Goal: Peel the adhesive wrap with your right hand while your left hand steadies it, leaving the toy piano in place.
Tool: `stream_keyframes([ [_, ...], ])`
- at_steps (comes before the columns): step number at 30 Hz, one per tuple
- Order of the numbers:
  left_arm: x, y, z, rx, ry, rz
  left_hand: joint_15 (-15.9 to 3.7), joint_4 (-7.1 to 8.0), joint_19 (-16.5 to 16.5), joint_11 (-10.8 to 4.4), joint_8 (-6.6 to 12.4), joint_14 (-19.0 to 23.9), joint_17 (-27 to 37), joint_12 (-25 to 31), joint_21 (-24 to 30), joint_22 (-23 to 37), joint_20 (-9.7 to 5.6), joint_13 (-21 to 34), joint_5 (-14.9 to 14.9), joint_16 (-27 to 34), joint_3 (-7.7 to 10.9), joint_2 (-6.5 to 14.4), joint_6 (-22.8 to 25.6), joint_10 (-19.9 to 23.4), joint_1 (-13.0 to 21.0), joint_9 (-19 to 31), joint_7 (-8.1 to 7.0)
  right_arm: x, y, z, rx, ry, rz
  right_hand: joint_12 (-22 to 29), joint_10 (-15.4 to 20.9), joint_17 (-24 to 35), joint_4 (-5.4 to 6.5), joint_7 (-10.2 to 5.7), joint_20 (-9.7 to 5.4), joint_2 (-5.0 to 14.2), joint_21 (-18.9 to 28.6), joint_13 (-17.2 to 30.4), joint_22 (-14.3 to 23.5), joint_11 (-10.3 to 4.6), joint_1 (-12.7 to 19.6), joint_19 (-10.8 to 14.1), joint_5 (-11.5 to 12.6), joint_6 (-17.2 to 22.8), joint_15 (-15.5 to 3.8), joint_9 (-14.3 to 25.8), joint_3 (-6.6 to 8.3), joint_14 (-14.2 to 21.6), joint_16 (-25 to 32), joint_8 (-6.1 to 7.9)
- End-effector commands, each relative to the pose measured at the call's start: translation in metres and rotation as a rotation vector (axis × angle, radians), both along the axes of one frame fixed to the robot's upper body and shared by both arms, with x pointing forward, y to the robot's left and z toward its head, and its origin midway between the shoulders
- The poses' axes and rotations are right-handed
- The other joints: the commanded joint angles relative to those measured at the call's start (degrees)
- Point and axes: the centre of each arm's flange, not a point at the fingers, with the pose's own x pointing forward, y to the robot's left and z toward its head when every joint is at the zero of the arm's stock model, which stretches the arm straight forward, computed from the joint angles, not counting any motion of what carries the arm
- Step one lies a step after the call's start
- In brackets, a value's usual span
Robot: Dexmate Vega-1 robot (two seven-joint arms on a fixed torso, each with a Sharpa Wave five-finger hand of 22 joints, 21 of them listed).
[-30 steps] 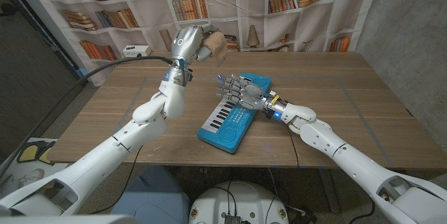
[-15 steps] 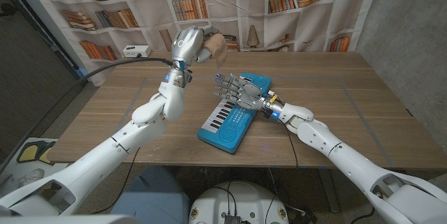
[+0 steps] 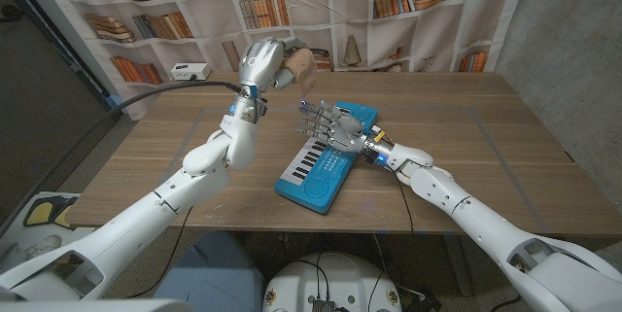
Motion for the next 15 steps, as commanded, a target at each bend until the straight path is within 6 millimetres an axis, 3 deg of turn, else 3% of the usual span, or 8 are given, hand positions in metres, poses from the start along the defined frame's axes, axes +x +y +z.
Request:
stream_keyframes([
  [1, -0.0004, -0.0001, -0.0023, 0.007, -0.003, 0.004, 0.03, 0.05, -0.03, -0.64, 0.25, 0.59, 0.15, 0.44, 0.47, 0.11, 0.01, 0.19, 0.13, -0.15, -0.02, -0.09, 1.97, 1.31, 0.55, 0.09, -1.50, 0.0042, 0.0026, -0.0083, 0.038, 0.062, 0.043, 0.30, 0.39, 0.44, 1.02, -0.06, 0.66, 0.76, 0.53, -0.03, 0.12, -0.14, -1.75, 0.23, 0.29, 1.39, -7.46, 0.11, -0.33, 0.33, 0.49, 0.77],
  [7, 0.0005, 0.0006, -0.0046, 0.012, -0.005, 0.013, 0.03, 0.08, -0.10, -0.63, 0.23, 0.71, 0.15, 0.41, 0.63, 0.10, 0.01, 0.19, 0.13, -0.11, -0.05, -0.07, 1.95, 1.33, 0.55, 0.06, -1.52, 0.0046, 0.0020, -0.0051, 0.038, 0.049, 0.042, 0.91, 1.49, 0.79, 2.67, 0.58, 0.94, 1.38, 0.81, -0.10, 0.10, 0.60, -4.19, 0.52, 0.49, 0.19, -7.64, 0.15, -0.90, 1.34, 0.94, 0.18],
  [15, 0.0003, 0.0006, -0.0065, 0.018, -0.015, 0.025, 0.03, 0.08, -0.17, -0.60, 0.23, 0.70, 0.15, 0.36, 0.87, 0.08, 0.04, 0.18, 0.13, -0.14, -0.10, -0.13, 1.87, 1.39, 0.57, 0.11, -1.57, 0.0054, 0.0030, -0.0068, 0.051, 0.060, 0.050, 1.58, 3.22, 0.75, 2.90, 1.20, 1.04, 1.31, 0.97, -0.10, 0.07, 0.19, -4.57, 0.77, 0.70, 0.52, -7.76, 0.20, -1.04, 1.73, 0.94, 0.36],
])
